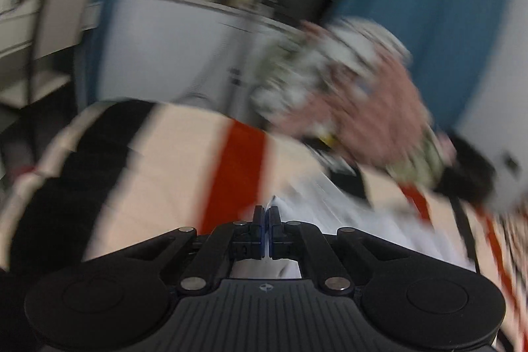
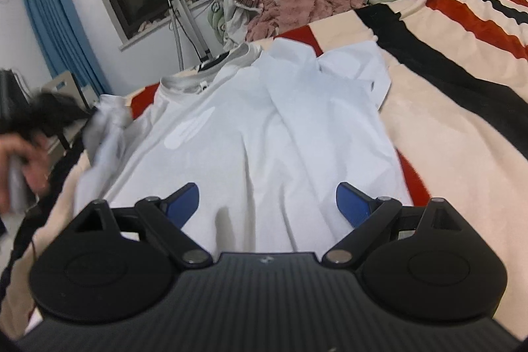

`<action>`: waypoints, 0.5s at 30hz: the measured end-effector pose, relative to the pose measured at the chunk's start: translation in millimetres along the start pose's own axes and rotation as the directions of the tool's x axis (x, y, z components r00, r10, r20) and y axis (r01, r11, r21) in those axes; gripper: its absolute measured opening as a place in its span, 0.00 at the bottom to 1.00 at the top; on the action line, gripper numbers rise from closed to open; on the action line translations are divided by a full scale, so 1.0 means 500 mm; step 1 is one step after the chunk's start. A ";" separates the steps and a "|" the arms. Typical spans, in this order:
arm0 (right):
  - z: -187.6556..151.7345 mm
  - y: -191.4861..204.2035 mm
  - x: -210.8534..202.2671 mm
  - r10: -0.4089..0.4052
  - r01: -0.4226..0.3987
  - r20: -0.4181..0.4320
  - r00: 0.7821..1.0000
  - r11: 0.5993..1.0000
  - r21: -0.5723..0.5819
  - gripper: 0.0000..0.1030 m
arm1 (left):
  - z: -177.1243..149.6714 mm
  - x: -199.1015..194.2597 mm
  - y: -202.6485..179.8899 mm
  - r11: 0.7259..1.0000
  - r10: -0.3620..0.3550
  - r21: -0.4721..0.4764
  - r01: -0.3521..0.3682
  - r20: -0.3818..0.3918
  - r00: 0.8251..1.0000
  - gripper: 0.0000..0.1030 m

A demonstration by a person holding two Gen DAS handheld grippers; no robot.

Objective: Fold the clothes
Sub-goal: 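Grasp the sleeve nearest the left gripper and spread it outward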

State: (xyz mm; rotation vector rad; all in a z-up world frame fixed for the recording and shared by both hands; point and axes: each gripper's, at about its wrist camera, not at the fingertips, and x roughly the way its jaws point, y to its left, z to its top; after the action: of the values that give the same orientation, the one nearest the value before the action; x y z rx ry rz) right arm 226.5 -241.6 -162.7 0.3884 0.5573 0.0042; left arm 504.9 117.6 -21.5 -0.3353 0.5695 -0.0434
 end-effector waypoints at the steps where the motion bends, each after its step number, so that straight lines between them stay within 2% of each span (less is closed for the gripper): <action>1: -0.002 0.004 0.006 -0.003 0.003 -0.006 1.000 1.000 -0.009 0.89 | 0.033 0.008 0.032 0.999 0.035 -0.032 -0.035 -0.003 0.999 0.01; 4: -0.007 0.015 0.021 -0.018 0.018 -0.018 1.000 0.999 -0.040 0.89 | 0.120 0.031 0.112 0.982 0.169 -0.085 -0.167 0.015 0.985 0.01; 6: -0.008 0.020 0.029 -0.025 0.024 -0.020 0.999 0.998 -0.051 0.89 | 0.158 0.032 0.155 0.960 0.270 -0.084 -0.266 0.048 0.962 0.01; 8: -0.009 0.023 0.034 -0.030 0.029 -0.021 0.999 0.998 -0.061 0.89 | 0.176 0.053 0.193 0.936 0.343 -0.096 -0.339 0.030 0.939 0.02; 10: -0.011 0.026 0.038 -0.034 0.032 -0.022 0.999 0.997 -0.070 0.89 | 0.172 0.063 0.229 0.923 0.368 -0.119 -0.365 0.006 0.930 0.03; 11: -0.012 0.027 0.038 -0.035 0.033 -0.021 0.999 0.997 -0.074 0.89 | 0.161 0.053 0.242 0.921 0.371 -0.131 -0.366 0.011 0.929 0.07; 14: -0.011 0.029 0.039 -0.037 0.035 -0.021 0.999 0.996 -0.078 0.89 | 0.106 -0.006 0.283 0.921 0.354 -0.184 -0.344 0.024 0.935 0.23; 15: -0.011 0.029 0.038 -0.035 0.033 -0.020 0.999 0.997 -0.076 0.89 | 0.082 -0.028 0.289 0.926 0.331 -0.200 -0.320 0.022 0.943 0.26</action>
State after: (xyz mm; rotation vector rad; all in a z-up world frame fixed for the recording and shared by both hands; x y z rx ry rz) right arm 241.5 -224.0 -171.3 0.3054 0.5832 -0.0034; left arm 507.8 268.4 -28.8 -0.4260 0.5699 0.3446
